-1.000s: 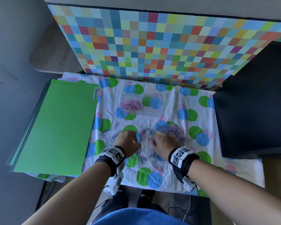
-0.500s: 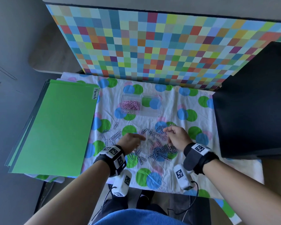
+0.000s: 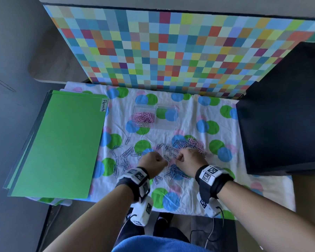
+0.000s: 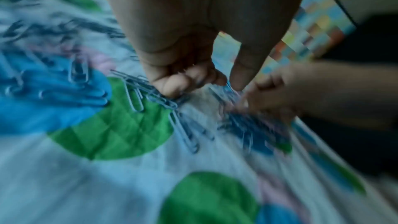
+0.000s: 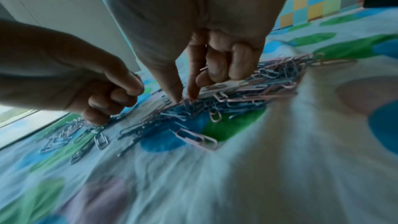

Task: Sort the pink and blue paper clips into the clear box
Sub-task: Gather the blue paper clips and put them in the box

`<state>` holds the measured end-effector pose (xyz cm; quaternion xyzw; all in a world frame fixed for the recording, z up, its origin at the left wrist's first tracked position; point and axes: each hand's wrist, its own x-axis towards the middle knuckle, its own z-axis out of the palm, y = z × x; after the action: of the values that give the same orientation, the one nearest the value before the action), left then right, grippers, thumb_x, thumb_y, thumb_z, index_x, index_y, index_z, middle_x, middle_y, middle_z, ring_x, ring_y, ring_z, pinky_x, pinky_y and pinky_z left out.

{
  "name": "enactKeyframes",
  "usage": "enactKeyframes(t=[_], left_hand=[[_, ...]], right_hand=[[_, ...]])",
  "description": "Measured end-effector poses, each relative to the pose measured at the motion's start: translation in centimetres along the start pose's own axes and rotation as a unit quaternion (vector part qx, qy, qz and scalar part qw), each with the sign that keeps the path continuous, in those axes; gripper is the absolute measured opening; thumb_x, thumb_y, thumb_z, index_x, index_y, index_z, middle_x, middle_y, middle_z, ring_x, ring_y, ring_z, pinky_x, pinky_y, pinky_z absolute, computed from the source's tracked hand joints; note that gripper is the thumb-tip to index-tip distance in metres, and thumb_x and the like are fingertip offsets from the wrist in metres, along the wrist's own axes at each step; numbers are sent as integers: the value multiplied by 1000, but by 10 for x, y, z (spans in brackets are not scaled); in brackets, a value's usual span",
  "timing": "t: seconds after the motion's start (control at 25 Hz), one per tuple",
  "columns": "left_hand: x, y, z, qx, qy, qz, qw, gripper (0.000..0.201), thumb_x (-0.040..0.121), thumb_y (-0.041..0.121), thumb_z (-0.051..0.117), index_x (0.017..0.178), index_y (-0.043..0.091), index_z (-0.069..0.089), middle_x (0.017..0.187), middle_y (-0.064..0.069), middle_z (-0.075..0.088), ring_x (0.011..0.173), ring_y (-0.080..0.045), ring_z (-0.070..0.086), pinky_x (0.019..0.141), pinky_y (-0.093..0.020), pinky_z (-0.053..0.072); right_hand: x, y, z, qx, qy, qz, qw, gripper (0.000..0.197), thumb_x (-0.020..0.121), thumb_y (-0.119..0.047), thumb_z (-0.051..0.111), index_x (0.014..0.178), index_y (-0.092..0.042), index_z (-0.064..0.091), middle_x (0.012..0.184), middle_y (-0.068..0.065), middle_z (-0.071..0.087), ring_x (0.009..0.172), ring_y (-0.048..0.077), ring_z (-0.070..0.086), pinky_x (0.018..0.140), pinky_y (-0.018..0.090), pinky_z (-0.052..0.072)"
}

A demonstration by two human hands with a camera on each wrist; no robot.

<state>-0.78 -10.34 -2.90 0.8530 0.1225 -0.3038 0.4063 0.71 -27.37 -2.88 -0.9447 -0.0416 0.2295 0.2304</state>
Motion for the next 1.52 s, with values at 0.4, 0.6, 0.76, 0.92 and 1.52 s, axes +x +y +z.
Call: enactKeyframes(t=[0.4,0.6,0.76,0.92,1.52], left_hand=[[-3,4,20,277,60,95,954,13,91,26,54,98,15,59,101,-4,55,91,-27,61,71,-36,49],[-2,-4,18,280,61,98,953,12,91,17,48,99,12,54,103,-7,52,86,-29,61,64,-35,44],[0,-8,12,192,71,95,974,10,92,20,46,97,13,51,101,-7,53,85,-29,59,75,-41,50],[-3,-6,7,61,104,107,987,16,88,16,52,103,18,55,89,-4,66,84,-25,61,71,-30,46],[-9,32,5,-561,-62,-88,820,33,96,16,33,79,9,61,62,-5,61,54,-18,58,52,-27,45]], right_hand=[[6,-13,1,-31,-17,20,999,19,84,-33,63,72,-21,55,86,2,61,78,20,57,66,26,41],[4,-8,-10,88,-4,22,996,11,79,-18,68,70,-14,62,73,-2,64,73,17,61,65,25,46],[5,4,-21,255,-23,50,965,11,79,-9,71,75,-16,64,79,0,67,74,10,60,64,16,45],[4,2,-23,324,-44,59,943,16,85,-9,67,99,-15,65,80,-2,64,53,-6,53,49,9,37],[-1,-60,-49,91,-25,-98,991,15,86,-18,63,98,-11,70,87,1,70,78,13,64,69,19,49]])
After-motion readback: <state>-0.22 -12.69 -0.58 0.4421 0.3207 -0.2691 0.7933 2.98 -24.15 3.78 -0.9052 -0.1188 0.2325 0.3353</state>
